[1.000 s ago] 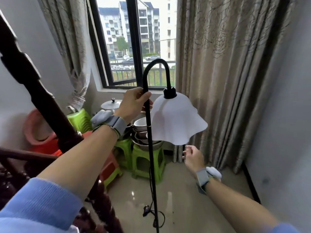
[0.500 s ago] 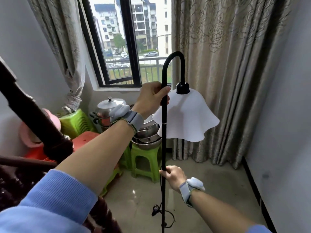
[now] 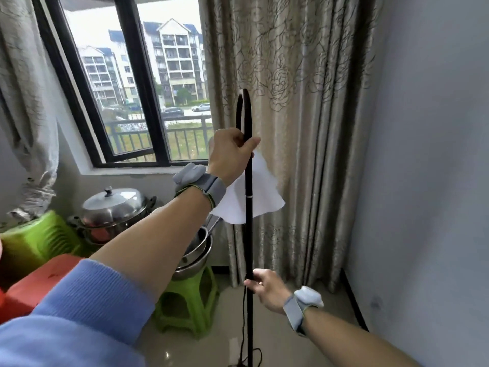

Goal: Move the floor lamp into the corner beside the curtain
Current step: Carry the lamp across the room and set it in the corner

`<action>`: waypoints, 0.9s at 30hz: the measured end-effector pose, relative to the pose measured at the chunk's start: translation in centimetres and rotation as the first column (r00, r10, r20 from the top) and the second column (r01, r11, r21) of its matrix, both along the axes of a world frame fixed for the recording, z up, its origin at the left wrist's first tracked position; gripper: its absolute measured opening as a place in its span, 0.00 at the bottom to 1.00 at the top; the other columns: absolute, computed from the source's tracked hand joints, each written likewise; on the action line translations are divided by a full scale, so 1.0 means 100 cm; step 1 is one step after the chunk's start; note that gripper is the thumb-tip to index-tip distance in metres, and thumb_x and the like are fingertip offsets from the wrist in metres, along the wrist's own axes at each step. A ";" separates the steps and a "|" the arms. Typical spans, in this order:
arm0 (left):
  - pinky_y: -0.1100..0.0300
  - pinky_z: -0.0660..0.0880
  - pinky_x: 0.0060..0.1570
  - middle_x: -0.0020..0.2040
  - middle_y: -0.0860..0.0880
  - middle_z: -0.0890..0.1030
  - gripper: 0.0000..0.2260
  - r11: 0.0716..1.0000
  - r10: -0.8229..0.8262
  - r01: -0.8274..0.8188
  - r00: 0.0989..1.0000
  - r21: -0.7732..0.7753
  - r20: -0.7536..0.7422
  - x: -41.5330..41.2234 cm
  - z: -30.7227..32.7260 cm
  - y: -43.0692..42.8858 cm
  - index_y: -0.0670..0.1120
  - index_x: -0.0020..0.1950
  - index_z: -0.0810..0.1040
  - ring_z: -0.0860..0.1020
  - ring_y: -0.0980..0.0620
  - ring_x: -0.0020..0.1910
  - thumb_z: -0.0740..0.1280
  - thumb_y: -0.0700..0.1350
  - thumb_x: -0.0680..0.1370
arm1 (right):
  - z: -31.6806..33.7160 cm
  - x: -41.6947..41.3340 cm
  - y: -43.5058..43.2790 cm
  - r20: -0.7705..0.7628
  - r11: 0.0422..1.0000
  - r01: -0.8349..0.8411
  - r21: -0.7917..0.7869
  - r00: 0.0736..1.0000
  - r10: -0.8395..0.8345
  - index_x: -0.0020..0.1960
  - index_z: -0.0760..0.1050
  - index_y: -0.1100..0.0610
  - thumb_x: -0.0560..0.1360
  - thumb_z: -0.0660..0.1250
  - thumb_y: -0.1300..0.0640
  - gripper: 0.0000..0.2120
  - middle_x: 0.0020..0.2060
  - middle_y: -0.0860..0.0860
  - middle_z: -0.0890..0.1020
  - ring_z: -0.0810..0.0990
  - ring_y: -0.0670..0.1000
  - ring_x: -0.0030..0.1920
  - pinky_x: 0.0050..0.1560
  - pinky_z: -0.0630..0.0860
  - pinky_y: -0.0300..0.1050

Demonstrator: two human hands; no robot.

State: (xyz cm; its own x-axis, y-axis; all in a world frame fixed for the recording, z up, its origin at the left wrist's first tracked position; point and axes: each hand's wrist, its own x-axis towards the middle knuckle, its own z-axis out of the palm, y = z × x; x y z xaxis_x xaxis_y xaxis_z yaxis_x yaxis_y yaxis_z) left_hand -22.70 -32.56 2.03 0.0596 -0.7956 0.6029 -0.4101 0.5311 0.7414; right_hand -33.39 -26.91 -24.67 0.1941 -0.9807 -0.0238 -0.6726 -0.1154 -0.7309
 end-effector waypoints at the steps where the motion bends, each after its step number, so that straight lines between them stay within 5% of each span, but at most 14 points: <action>1: 0.44 0.83 0.41 0.31 0.44 0.84 0.17 1.000 0.020 -0.020 1.000 -0.015 0.010 -0.014 0.001 -0.013 0.37 0.37 0.81 0.85 0.45 0.34 0.72 0.52 0.71 | 0.004 -0.016 -0.013 0.004 1.000 0.008 -0.005 1.000 -0.008 0.29 0.60 0.45 0.75 0.66 0.49 0.20 0.29 0.43 0.69 0.69 0.49 0.38 0.43 0.68 0.44; 4: 0.46 0.82 0.41 0.30 0.45 0.84 0.17 0.993 0.095 -0.094 0.995 -0.073 0.015 -0.053 0.005 -0.050 0.39 0.34 0.81 0.84 0.45 0.34 0.71 0.54 0.70 | 0.014 -0.060 -0.048 -0.013 0.998 0.050 -0.049 0.999 -0.050 0.30 0.66 0.47 0.71 0.66 0.41 0.17 0.35 0.48 0.77 0.75 0.50 0.37 0.44 0.75 0.48; 8: 0.54 0.79 0.40 0.32 0.46 0.84 0.16 0.976 0.162 -0.164 0.986 -0.144 -0.022 -0.098 0.016 -0.088 0.42 0.34 0.82 0.82 0.47 0.36 0.72 0.55 0.69 | 0.024 -0.101 -0.087 -0.130 0.971 0.163 -0.174 0.974 -0.187 0.38 0.72 0.54 0.69 0.59 0.29 0.26 0.40 0.54 0.85 0.81 0.58 0.45 0.40 0.71 0.48; 17: 0.58 0.70 0.34 0.30 0.47 0.80 0.17 0.989 0.084 -0.087 0.996 -0.117 -0.027 -0.206 0.019 -0.215 0.41 0.36 0.79 0.79 0.46 0.34 0.74 0.54 0.69 | 0.033 -0.205 -0.227 -0.191 0.923 0.318 -0.216 0.913 -0.360 0.54 0.77 0.58 0.78 0.58 0.45 0.18 0.52 0.59 0.84 0.79 0.62 0.55 0.51 0.75 0.50; 20: 0.51 0.78 0.36 0.32 0.44 0.82 0.18 0.994 0.018 -0.021 0.999 -0.111 -0.031 -0.224 0.014 -0.248 0.39 0.36 0.79 0.81 0.43 0.34 0.73 0.55 0.70 | 0.035 -0.227 -0.255 -0.202 0.908 0.362 -0.210 0.893 -0.403 0.55 0.76 0.59 0.78 0.59 0.46 0.17 0.52 0.59 0.83 0.80 0.62 0.54 0.51 0.76 0.51; 24: 0.42 0.82 0.40 0.35 0.41 0.84 0.16 0.984 -0.163 0.158 0.985 -0.084 -0.056 -0.263 0.004 -0.325 0.40 0.38 0.80 0.83 0.41 0.35 0.68 0.54 0.73 | 0.029 -0.266 -0.323 -0.207 0.901 0.411 -0.141 0.877 -0.433 0.41 0.75 0.55 0.79 0.59 0.47 0.14 0.47 0.60 0.83 0.80 0.62 0.51 0.43 0.71 0.49; 27: 0.39 0.81 0.44 0.37 0.37 0.84 0.14 0.947 -0.319 0.316 0.944 -0.052 -0.083 -0.294 0.003 -0.378 0.39 0.39 0.80 0.84 0.38 0.37 0.66 0.49 0.76 | 0.029 -0.297 -0.375 -0.197 0.866 0.490 -0.099 0.844 -0.500 0.29 0.60 0.50 0.79 0.59 0.47 0.21 0.29 0.51 0.75 0.79 0.62 0.44 0.39 0.65 0.45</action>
